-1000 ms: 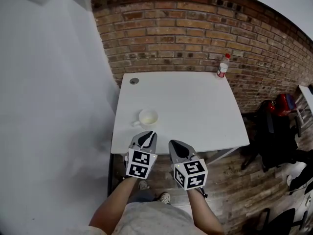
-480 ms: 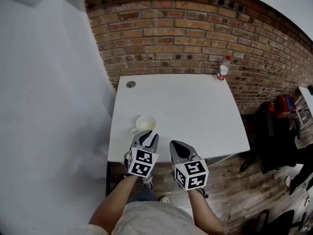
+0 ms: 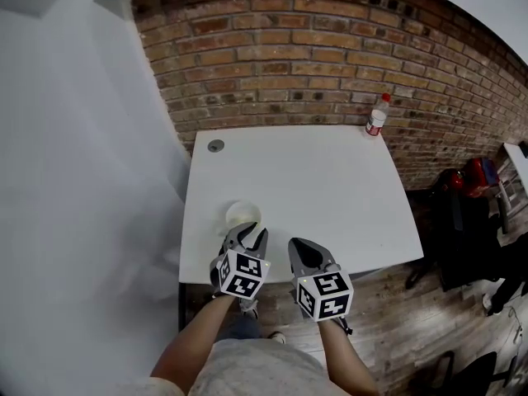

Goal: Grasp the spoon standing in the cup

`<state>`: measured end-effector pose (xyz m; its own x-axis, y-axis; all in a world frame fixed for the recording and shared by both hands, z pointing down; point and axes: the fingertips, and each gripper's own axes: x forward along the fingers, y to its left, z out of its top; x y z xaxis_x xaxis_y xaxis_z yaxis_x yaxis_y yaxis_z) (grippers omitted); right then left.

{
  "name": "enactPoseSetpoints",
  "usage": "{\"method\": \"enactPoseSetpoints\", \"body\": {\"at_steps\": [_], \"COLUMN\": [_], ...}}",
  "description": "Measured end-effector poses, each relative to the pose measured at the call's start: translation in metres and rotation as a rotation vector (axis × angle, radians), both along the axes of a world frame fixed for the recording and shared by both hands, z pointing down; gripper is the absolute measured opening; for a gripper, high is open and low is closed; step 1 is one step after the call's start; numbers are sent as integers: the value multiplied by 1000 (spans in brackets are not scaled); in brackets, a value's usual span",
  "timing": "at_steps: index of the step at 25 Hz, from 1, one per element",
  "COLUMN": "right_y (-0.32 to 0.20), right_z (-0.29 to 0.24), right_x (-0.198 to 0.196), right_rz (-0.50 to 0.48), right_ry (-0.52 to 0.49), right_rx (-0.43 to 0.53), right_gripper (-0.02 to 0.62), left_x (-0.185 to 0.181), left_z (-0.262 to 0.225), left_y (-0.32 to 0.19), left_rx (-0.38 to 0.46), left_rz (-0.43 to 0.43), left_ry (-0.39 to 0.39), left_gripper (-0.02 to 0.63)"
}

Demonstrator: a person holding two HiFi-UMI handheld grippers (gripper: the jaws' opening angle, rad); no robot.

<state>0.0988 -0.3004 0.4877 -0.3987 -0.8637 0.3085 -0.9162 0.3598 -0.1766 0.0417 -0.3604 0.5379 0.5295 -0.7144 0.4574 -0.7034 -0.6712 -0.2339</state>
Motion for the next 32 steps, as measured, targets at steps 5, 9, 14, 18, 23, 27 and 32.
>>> {"method": "enactPoseSetpoints", "body": {"at_steps": [5,9,14,18,23,27,32], "right_y": [-5,-6,-7,-7,-4,-3,1], "right_z": [1,2,4,3,4,3,5], "right_x": [5,6,7,9,10,12,12], "right_rz": [8,8,6,12,9,8,4], "right_ry": [-1,-1,-2,-3,-5,-8,-7], "right_rx": [-3,-9,-13,-11,-11,-10,-12], "right_gripper": [8,8,8,8,8,8,8], "left_x": [1,0,0,-1,-2,-4,-10], "left_z": [8,10,12,13,11,6,3], "left_y": [-5,-10,-12,-13,-12,-14,-14], "left_rx": [-16,-27,-38,-42,-36,-31,-24], "left_rz": [-15,-39,-51,-54,-58,-78,-107], "left_ry": [-35,-47,-46,-38,-28,-14,-6], "left_gripper": [94,79,33,28,22,20,15]}}
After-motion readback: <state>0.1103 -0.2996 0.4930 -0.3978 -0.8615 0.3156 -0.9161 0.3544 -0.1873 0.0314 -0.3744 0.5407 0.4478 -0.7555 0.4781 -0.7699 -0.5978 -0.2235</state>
